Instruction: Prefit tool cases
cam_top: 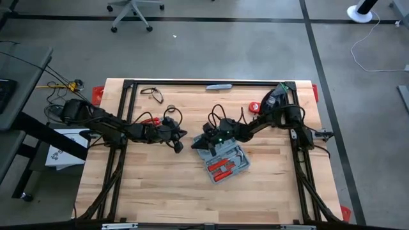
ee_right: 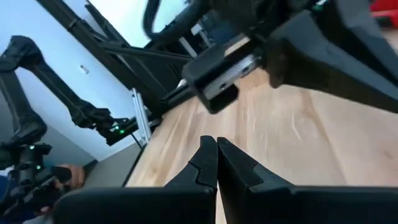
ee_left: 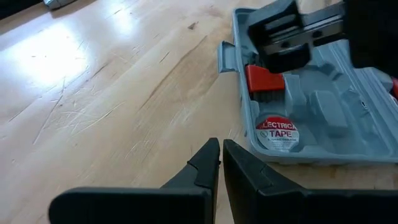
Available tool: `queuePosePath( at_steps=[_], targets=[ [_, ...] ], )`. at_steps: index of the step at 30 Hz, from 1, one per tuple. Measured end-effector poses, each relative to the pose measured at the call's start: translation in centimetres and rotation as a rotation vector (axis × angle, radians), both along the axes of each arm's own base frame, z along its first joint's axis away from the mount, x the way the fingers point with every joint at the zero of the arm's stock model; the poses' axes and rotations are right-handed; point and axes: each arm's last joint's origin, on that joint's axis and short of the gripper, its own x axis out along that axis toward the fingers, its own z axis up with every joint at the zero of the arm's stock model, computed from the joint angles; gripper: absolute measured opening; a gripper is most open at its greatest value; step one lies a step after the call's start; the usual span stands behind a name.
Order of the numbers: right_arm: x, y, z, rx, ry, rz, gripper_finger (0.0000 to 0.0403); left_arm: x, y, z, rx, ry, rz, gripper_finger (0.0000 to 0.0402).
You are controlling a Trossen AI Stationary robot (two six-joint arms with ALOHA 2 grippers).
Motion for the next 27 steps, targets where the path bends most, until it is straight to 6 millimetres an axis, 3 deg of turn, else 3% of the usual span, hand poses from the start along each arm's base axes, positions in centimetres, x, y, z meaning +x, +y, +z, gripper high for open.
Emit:
queuePosePath(
  at_steps=[8,27],
  targets=[
    [-0.14,-0.21,-0.93,-0.03,0.089,-0.028,0.0,-0.01,0.0,-0.01,0.0,0.001,0.0,0.0015],
    [-0.18,-0.46,-0.6,-0.036,0.092,-0.03,0.0,-0.01,0.0,-0.02,0.0,0.004,0.001,0.0015]
  ],
)
